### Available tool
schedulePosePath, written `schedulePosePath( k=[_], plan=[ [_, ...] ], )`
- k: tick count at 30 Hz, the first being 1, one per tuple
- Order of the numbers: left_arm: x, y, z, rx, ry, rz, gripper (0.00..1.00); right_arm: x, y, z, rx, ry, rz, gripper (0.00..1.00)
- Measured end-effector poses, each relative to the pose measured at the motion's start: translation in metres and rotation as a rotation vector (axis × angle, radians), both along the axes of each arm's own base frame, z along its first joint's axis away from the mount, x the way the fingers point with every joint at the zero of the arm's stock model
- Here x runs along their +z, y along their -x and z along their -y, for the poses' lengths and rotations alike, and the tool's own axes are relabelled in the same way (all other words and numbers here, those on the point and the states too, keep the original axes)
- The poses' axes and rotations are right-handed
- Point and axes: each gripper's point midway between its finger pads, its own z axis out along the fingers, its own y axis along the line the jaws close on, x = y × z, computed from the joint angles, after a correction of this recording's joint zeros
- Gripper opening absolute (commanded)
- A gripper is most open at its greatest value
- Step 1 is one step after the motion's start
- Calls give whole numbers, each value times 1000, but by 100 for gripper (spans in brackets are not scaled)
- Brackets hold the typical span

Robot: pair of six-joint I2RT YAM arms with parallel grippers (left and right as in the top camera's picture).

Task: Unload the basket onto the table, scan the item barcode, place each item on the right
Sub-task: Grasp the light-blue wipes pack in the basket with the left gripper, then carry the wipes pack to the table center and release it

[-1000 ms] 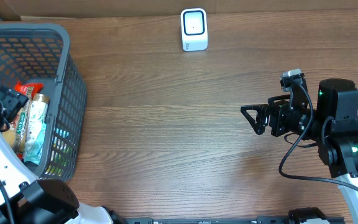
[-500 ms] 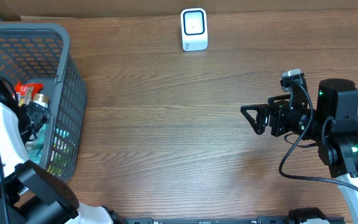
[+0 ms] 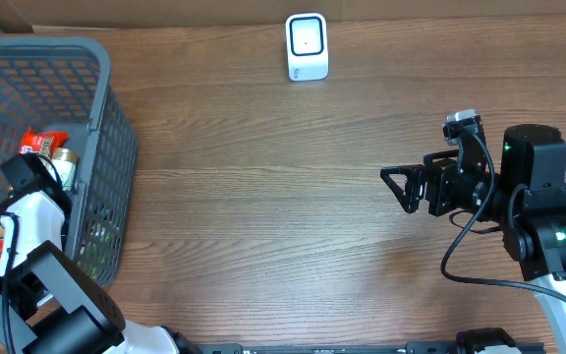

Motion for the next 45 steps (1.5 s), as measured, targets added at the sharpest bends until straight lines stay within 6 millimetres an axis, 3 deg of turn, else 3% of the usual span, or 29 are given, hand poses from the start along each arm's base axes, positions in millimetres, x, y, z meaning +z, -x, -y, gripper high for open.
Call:
schedulePosePath(
  k=[3, 4, 5, 6, 7, 11, 15, 21, 24, 26, 29, 33, 36, 40, 43, 45],
  plan=[
    [-3, 0, -2, 2, -23, 10, 98, -2, 0, 0, 0, 1, -8, 100],
    [-3, 0, -2, 2, -26, 14, 90, -3, -1, 0, 0, 1, -14, 100],
    [-3, 0, -2, 3, -29, 16, 81, -5, -1, 0, 0, 2, -20, 100],
    [-3, 0, -3, 3, -33, 18, 60, -6, -1, 0, 0, 2, -25, 100],
    [-3, 0, -3, 3, -36, 19, 45, -7, -1, 0, 0, 3, -29, 100],
    [-1, -5, -6, 8, -50, 41, 7, -8, -2, 0, 0, 3, -35, 100],
    [1, -9, -5, 0, -47, 52, 4, -8, -2, 0, 0, 4, -35, 100],
    [4, 2, 4, 0, 2, -8, 4, -8, -2, 0, 0, 4, -35, 100],
    [16, 7, 9, -4, 43, -52, 4, -8, -2, 0, 0, 3, -35, 100],
    [34, 4, 6, -3, 48, -58, 4, -8, -2, 0, 0, 4, -35, 100],
    [82, -12, -8, -2, 19, -19, 4, -8, -2, 0, 0, 4, -35, 100],
    [177, -40, -27, -25, -80, 118, 4, -7, -3, 0, 0, 3, -30, 100],
    [238, -54, -18, -128, -99, 227, 4, -6, -4, 0, 1, 3, -23, 100],
    [305, -77, 27, -362, -78, 392, 4, -6, -4, 0, 0, 2, -19, 100],
    [332, -91, 80, -566, -27, 475, 4, -6, -4, 0, 0, 2, -18, 100],
    [340, -99, 127, -721, 28, 507, 4, -6, -4, -1, 0, 2, -18, 100]
  ],
)
